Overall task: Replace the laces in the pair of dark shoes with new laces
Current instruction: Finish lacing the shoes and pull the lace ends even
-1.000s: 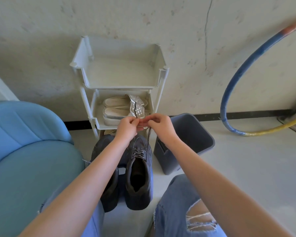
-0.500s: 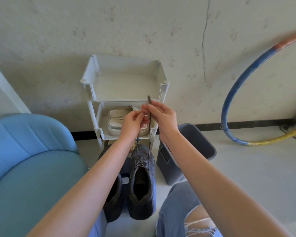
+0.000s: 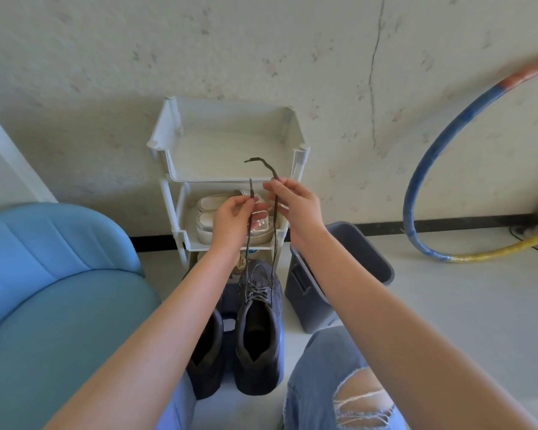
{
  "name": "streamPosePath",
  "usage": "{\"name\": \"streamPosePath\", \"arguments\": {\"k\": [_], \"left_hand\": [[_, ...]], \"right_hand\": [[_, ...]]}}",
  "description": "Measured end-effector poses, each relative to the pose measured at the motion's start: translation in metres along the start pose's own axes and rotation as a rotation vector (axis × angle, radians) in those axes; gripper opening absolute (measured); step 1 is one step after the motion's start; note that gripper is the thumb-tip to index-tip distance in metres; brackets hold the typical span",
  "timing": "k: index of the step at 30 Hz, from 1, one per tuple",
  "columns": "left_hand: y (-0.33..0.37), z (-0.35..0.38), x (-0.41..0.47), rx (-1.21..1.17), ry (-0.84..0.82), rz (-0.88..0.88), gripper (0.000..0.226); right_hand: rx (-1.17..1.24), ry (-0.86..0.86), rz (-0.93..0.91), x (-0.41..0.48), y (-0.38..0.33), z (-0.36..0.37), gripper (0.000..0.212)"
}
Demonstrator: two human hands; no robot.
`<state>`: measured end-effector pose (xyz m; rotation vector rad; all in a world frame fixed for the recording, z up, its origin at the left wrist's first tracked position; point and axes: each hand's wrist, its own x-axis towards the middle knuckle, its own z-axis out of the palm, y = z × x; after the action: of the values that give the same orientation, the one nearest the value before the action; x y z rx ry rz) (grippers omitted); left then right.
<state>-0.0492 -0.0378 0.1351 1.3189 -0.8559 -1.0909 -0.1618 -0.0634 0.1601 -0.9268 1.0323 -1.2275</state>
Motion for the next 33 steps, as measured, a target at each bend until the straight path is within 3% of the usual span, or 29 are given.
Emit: {"name": "streamPosePath", "arguments": {"k": [4,10,15,20,24,26,29,31,33], "left_hand": [[-0.018,-0.02,0.005,0.246,0.015,0.053,0.023],[-0.078,-0.053,-0.002,0.721,-0.036,-0.077,0.036],[-0.109,-0.06,-0.004,0.965,-0.274,-0.292,0.03],[-0.125,-0.061,0.003,0.999,-0.499,-0.378,0.01],[-0.129,-0.058,0.009,0.971,-0.491,-0.358,0.01],[-0.131,-0.056,0.011,1.004,-0.502,-0.359,0.013],[-0.129,-0.056,0.016,1.08,-0.575,-0.4,0.036],[-0.128,-0.057,0.016,1.1,-0.627,-0.446,0.057],[-0.129,-0.058,0.015,1.113,-0.644,-0.458,0.067]], "right_hand": [[-0.019,0.027,0.091,0.005,0.006,-0.017,0.02],[-0.534,-0.013,0.295,0.001,0.055,-0.047,0.027],[-1.097,-0.02,0.292,0.004,0.094,-0.077,0.027],[-1.352,-0.275,0.403,0.011,0.112,-0.083,0.018],[-1.638,-0.569,0.38,0.021,0.122,-0.073,0.033],[-1.746,-0.615,0.318,0.025,0.126,-0.069,0.033],[-1.631,-0.579,0.153,0.028,0.13,-0.062,0.023],[-1.47,-0.618,0.183,0.029,0.134,-0.054,0.026],[-1.458,-0.704,0.237,0.031,0.14,-0.046,0.037]]}}
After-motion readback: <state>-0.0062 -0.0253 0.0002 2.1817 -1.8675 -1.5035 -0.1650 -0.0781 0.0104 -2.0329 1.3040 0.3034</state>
